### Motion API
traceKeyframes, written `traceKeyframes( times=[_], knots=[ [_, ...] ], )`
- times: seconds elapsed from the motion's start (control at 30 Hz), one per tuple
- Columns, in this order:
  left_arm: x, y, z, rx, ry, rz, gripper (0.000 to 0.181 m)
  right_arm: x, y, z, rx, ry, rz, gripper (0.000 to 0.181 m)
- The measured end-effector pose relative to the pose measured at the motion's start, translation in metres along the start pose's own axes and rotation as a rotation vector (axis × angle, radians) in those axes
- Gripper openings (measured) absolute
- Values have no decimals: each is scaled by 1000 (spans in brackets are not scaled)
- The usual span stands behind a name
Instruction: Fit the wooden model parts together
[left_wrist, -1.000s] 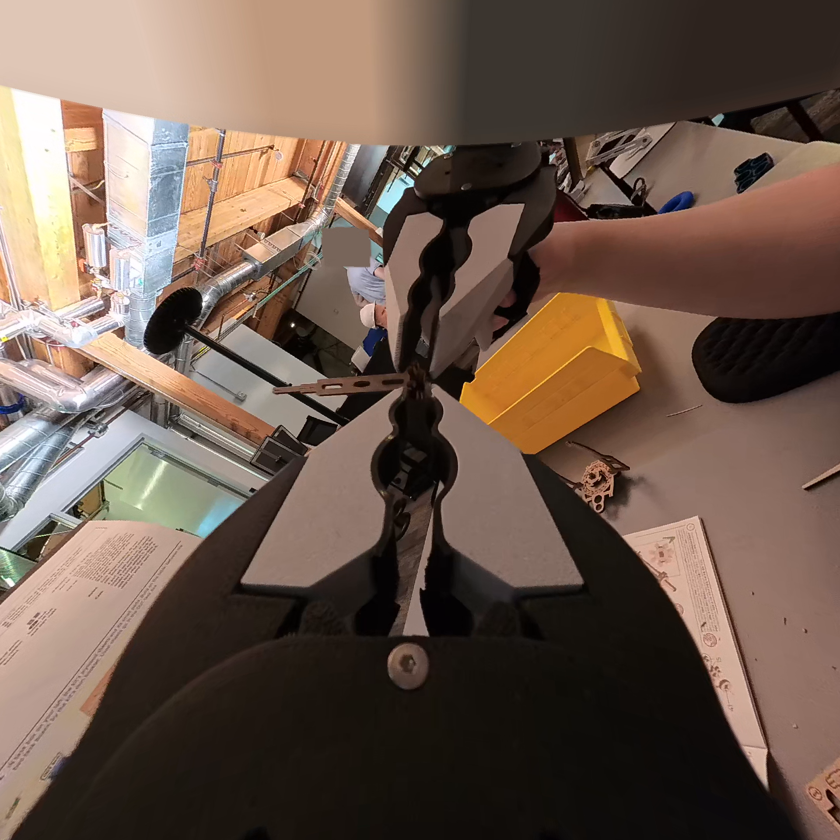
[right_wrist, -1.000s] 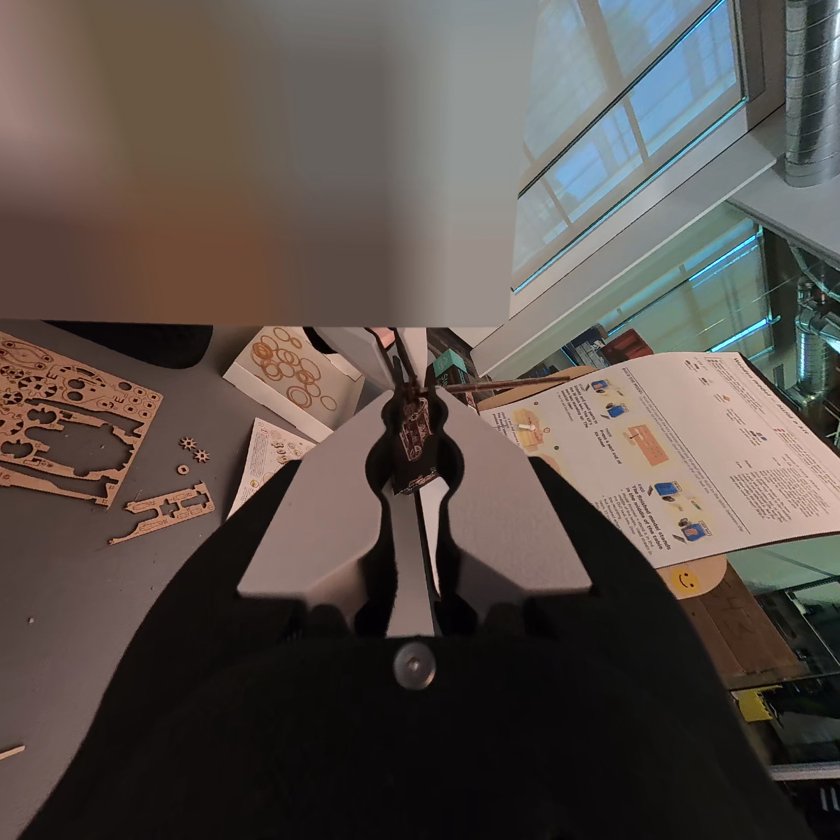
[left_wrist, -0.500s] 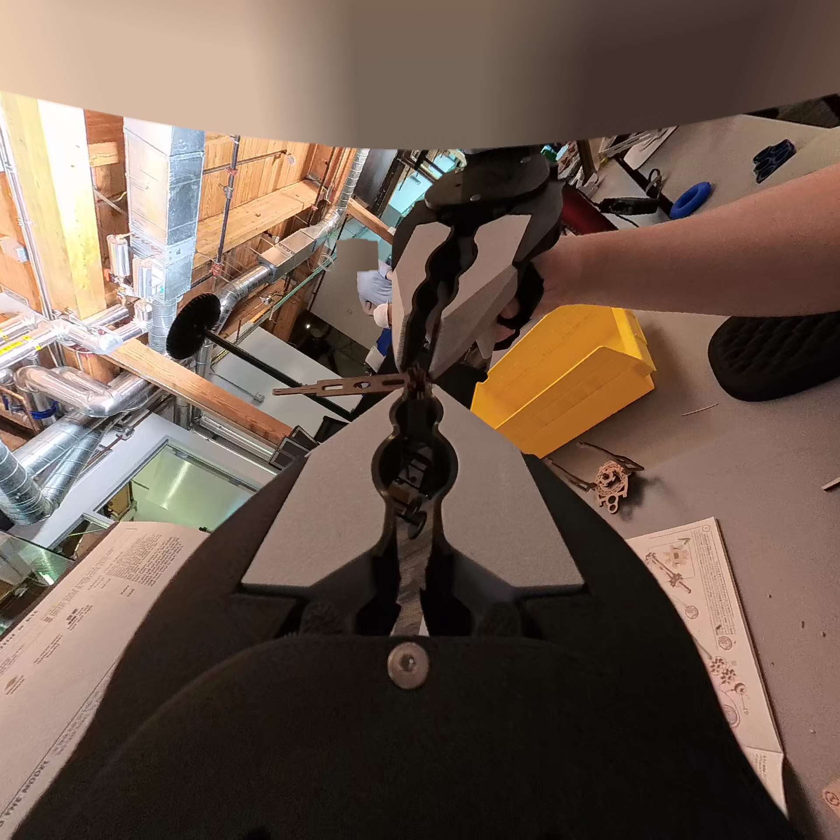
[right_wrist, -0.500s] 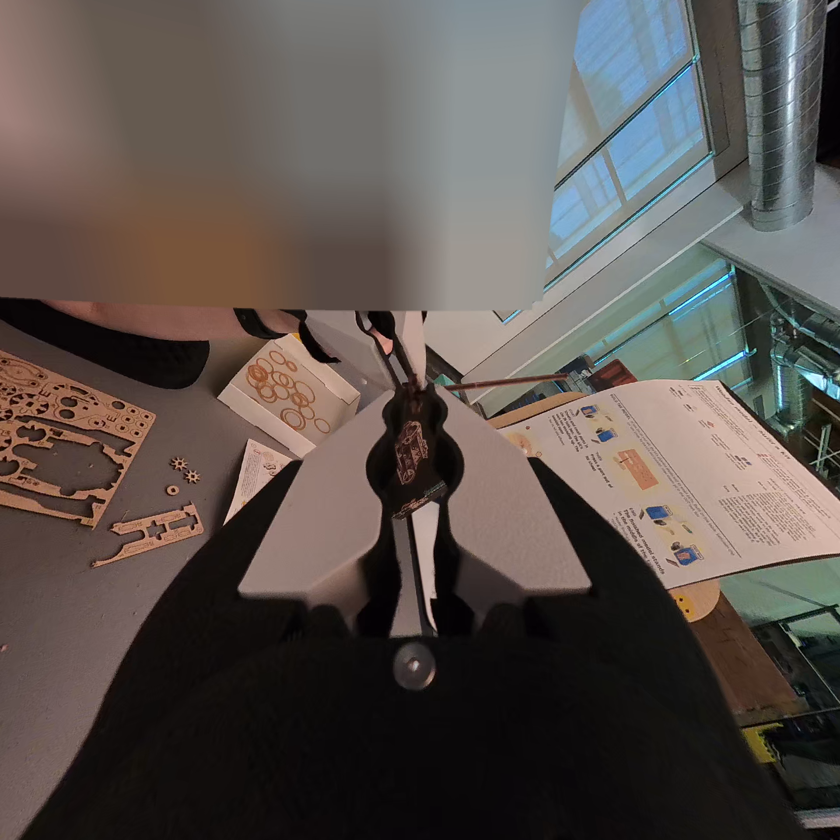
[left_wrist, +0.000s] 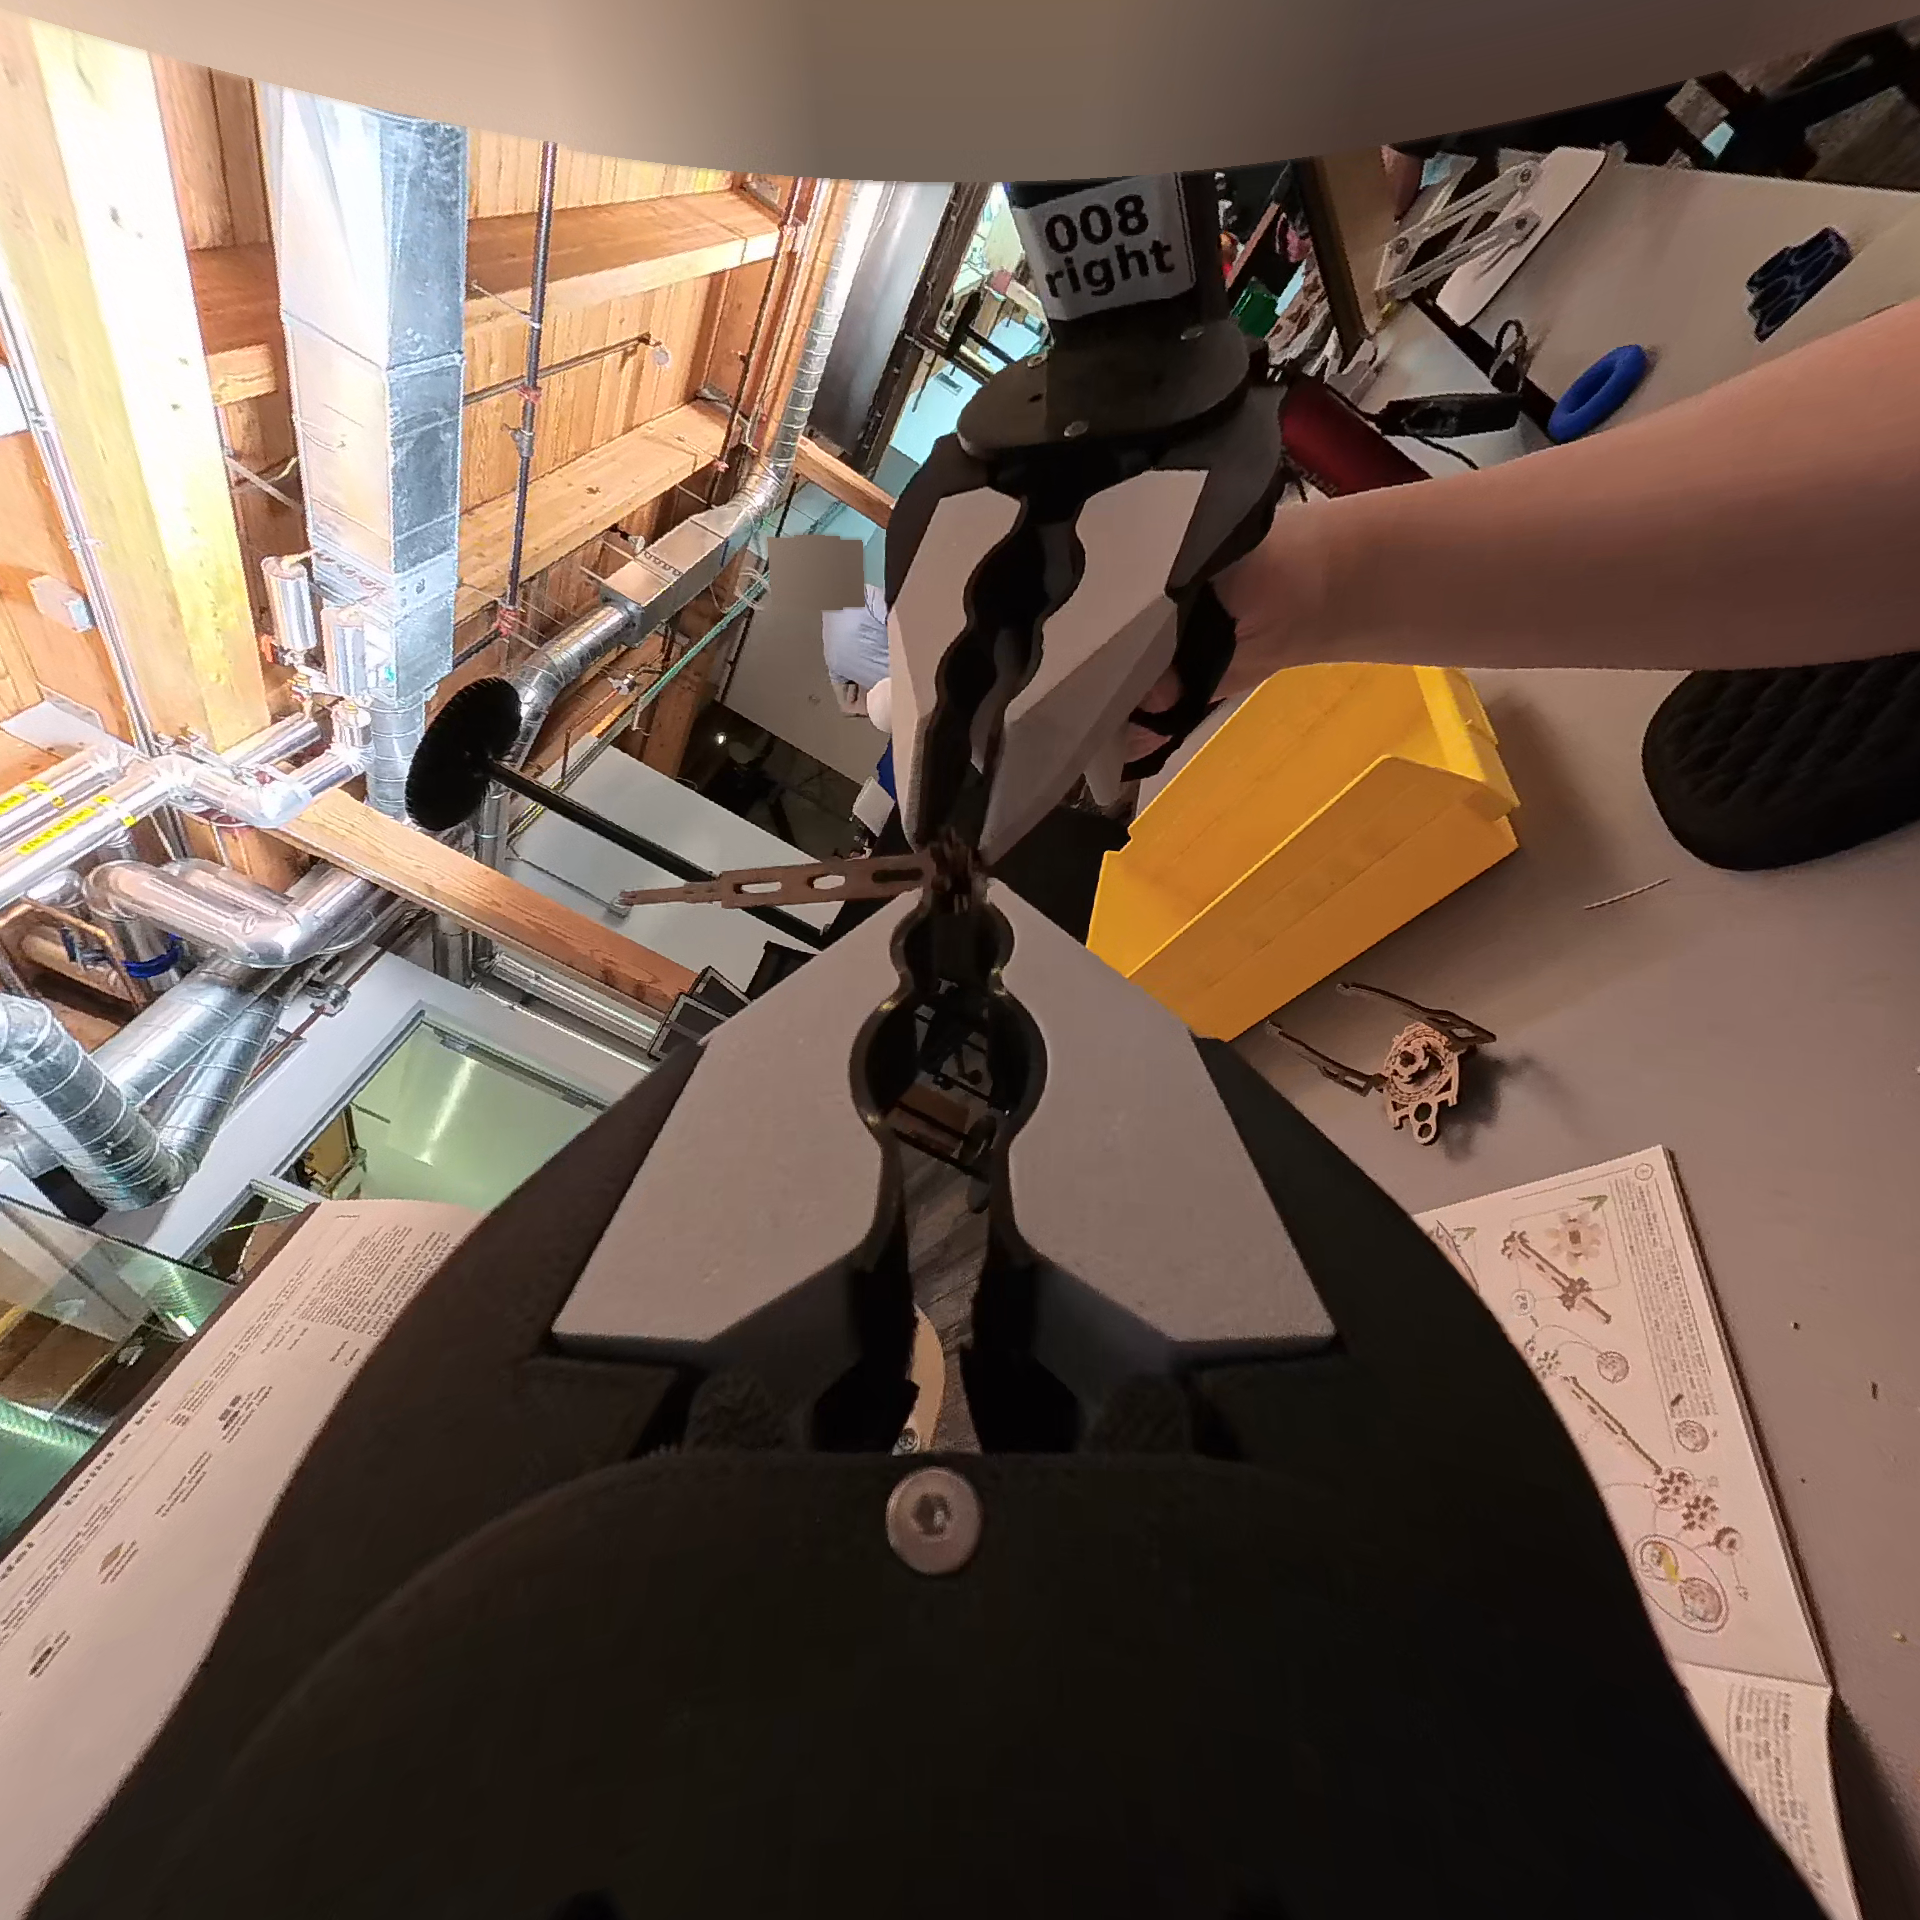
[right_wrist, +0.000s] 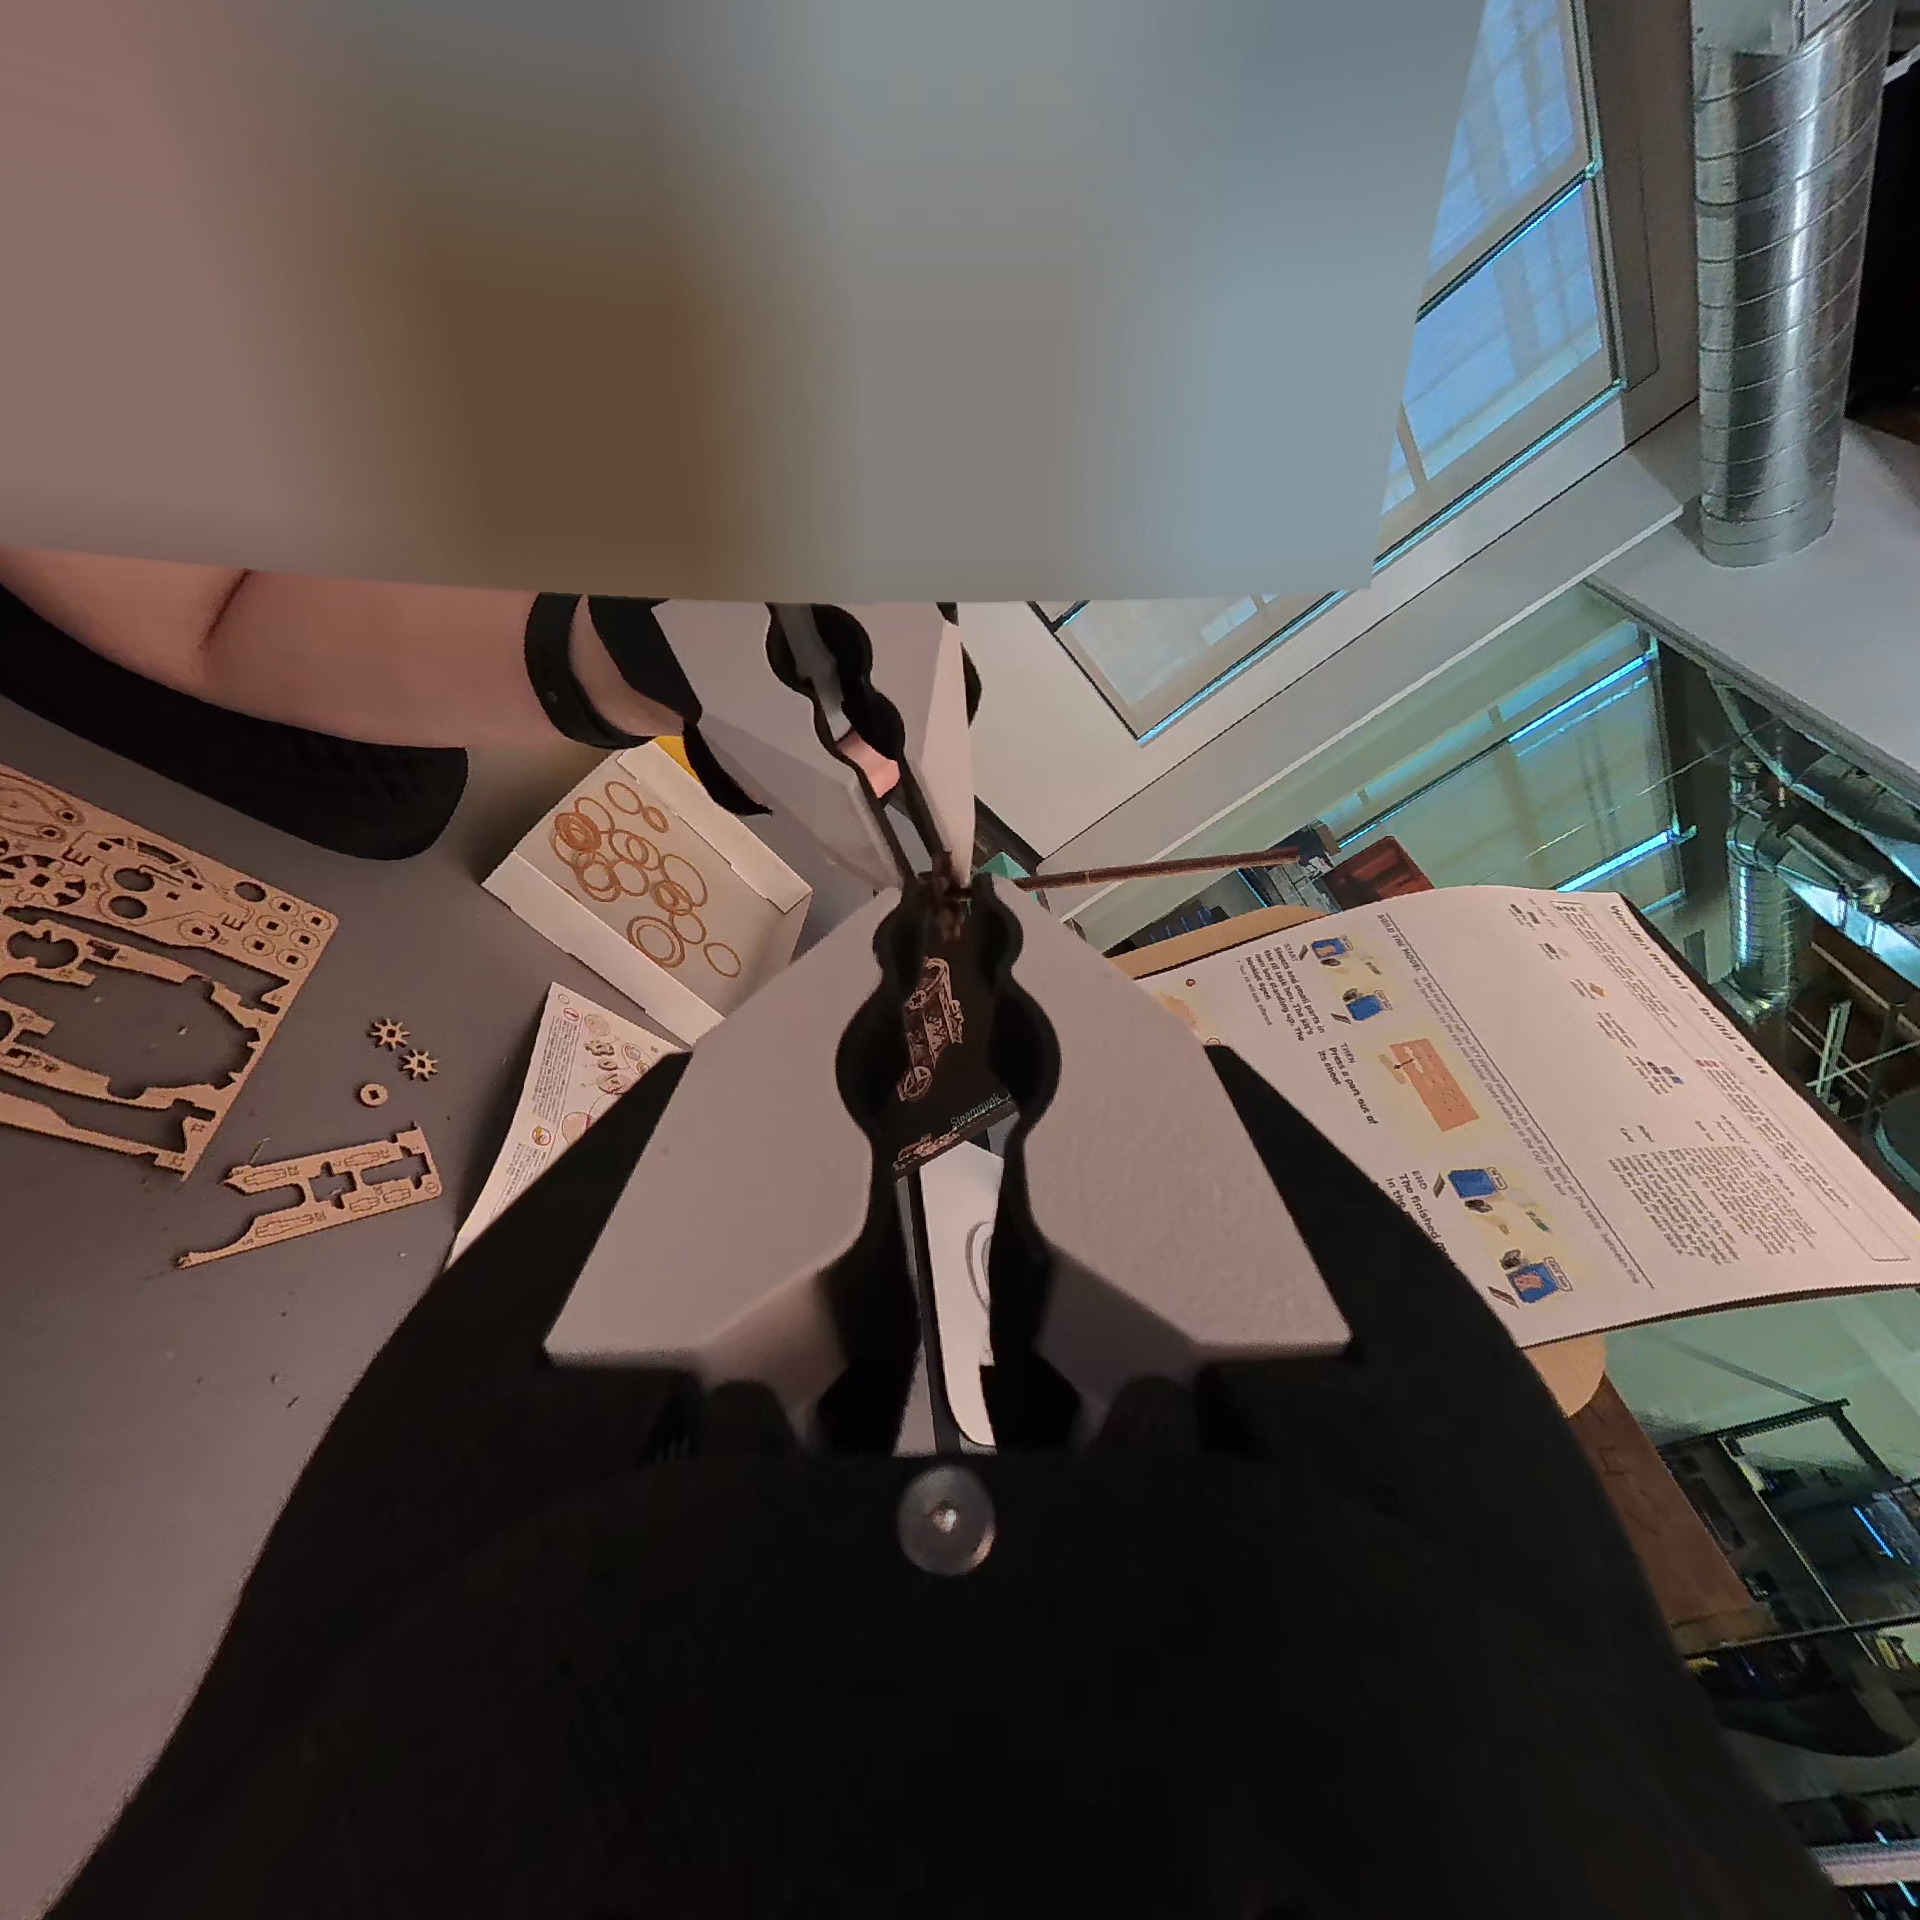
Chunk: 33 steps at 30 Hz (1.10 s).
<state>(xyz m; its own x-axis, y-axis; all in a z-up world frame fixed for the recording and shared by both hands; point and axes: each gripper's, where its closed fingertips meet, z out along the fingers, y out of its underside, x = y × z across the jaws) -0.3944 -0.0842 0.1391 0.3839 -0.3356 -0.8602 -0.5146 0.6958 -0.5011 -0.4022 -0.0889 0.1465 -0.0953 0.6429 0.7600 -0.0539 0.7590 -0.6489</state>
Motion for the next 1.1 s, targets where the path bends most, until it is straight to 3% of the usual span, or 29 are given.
traceKeyframes(
  times=[0.23,0.33,0.53,0.63,0.7,0.83,0.87,1.0,1.1],
  knots=[
    [-2,0,0,-2,-18,22,2,1,0,0,7,7,-8,8],
    [-6,-6,-1,11,-61,64,2,3,-6,-1,74,-19,82,8],
    [-9,5,5,-91,-154,228,3,38,-10,-10,254,-66,596,17],
    [-7,12,8,-123,-153,254,2,42,4,-3,230,-146,893,29],
    [-7,17,9,-155,-157,286,3,37,21,5,134,-162,992,36],
    [-2,28,14,-212,-135,323,3,25,29,11,64,-196,976,15],
    [0,32,15,-230,-122,328,3,20,32,11,28,-216,974,2],
    [4,37,16,-227,-73,227,1,18,40,12,-15,-230,1063,0],
    [-3,27,10,-136,-26,-25,3,21,46,13,9,-235,1169,0]
  ],
)
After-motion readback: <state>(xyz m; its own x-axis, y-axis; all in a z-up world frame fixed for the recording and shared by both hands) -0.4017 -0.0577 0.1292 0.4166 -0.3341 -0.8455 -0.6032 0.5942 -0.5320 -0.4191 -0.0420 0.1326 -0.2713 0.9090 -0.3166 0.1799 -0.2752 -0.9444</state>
